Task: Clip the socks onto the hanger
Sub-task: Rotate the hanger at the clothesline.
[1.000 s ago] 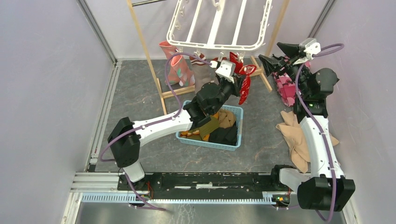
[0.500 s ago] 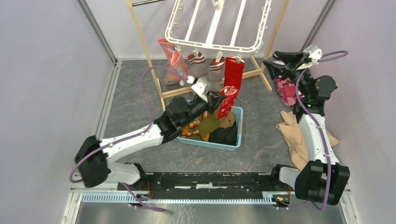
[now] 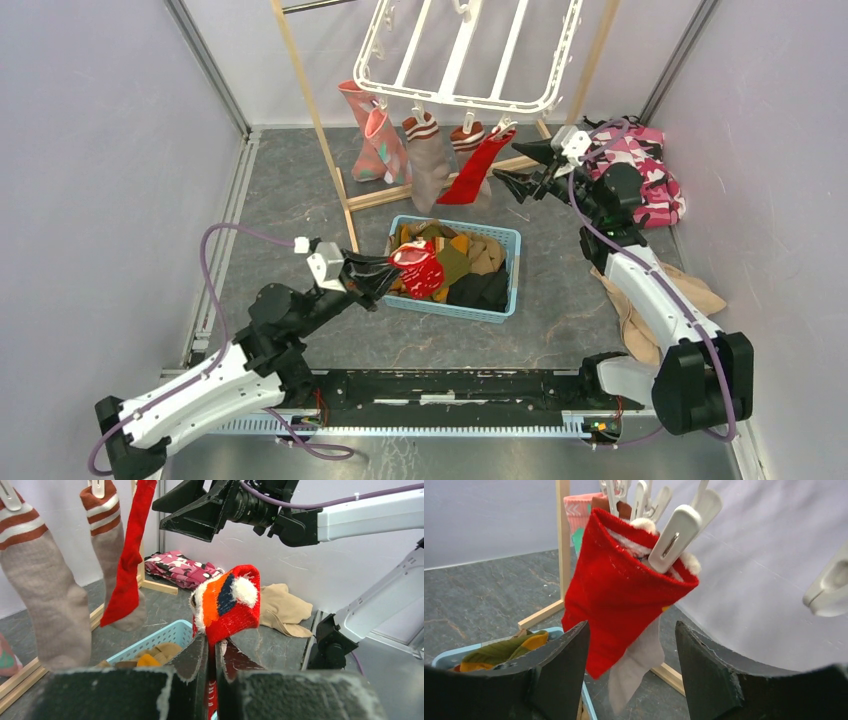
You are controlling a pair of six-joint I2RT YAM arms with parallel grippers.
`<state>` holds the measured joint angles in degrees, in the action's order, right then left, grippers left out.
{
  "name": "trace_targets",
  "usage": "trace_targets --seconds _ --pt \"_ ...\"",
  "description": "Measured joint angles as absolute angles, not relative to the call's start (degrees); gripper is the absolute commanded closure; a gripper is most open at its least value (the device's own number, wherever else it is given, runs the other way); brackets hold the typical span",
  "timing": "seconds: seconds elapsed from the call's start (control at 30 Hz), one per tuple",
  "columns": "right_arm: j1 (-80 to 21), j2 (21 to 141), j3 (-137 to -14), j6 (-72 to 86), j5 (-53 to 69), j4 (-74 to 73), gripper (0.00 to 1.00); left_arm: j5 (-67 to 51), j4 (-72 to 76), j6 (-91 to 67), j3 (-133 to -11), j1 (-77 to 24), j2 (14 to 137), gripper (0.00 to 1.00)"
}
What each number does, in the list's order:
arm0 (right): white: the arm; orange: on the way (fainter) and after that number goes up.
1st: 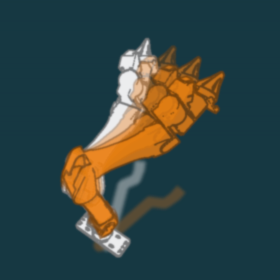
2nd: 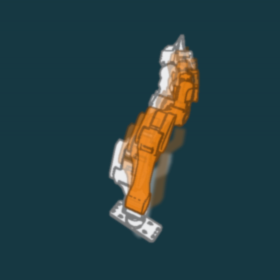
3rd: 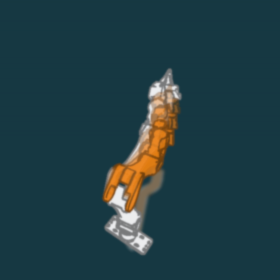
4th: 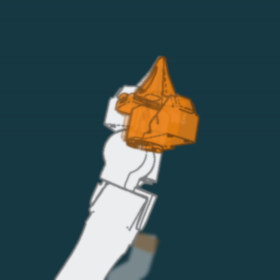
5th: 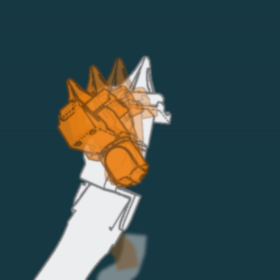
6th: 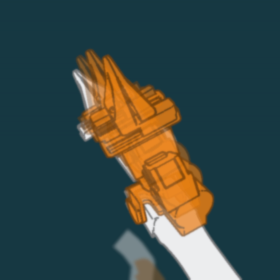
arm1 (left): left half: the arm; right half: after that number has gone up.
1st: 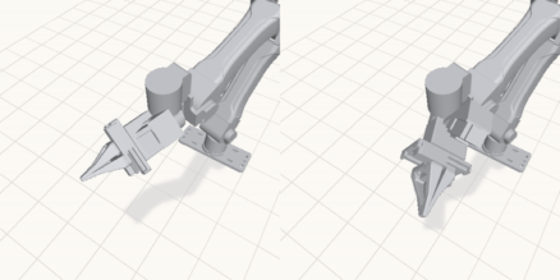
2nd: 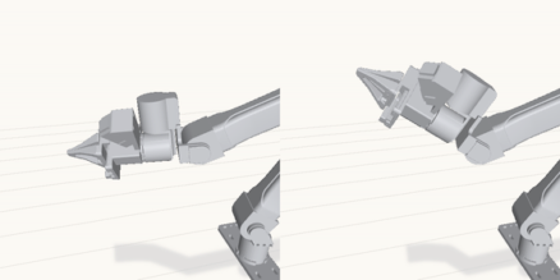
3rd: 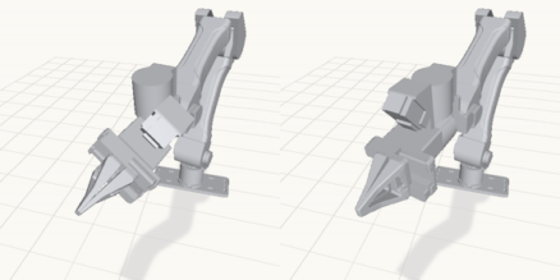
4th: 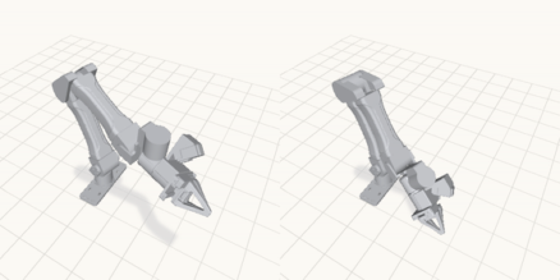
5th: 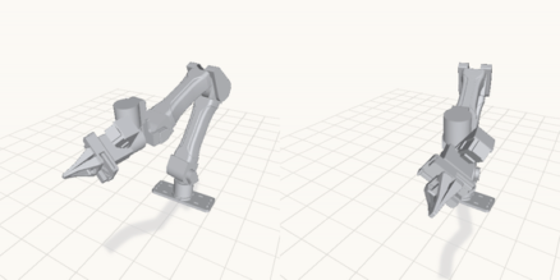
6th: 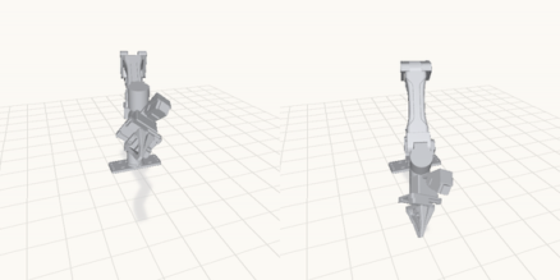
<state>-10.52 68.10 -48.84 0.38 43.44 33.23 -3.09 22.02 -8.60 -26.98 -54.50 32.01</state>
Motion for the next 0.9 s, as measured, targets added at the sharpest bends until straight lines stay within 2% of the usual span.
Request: trace_targets --seconds 0.13,0.33,0.5,0.8,0.83,0.9 --pt "-12.5 69.0 -47.7 -1.4 40.5 33.4 0.39 -2.9 17.2 -8.6 -25.7 -54.5 25.3 0.98" --pt "-14.3 72.3 -47.3 -1.7 38.5 36.6 0.39 -2.9 11.5 -8.6 -25.6 -54.5 20.6 0.98" --pt "-14.9 73.9 -47.2 -0.9 38.3 39.7 0.39 -2.5 8.8 -8.6 -25.6 -54.5 18.7 0.98" --pt "-15.3 74.0 -47.0 -0.5 36.3 41.6 0.47 -2.0 7.3 -8.6 -25.4 -54.5 18.3 0.98" --pt "-15.3 74.1 -47.0 -0.5 36.0 41.6 0.45 -2.0 7.3 -8.6 -25.4 -54.5 18.3 0.98" --pt "-15.3 74.6 -47.2 -0.7 35.2 41.3 0.31 -2.0 7.3 -8.6 -25.4 -54.5 18.3 0.98"
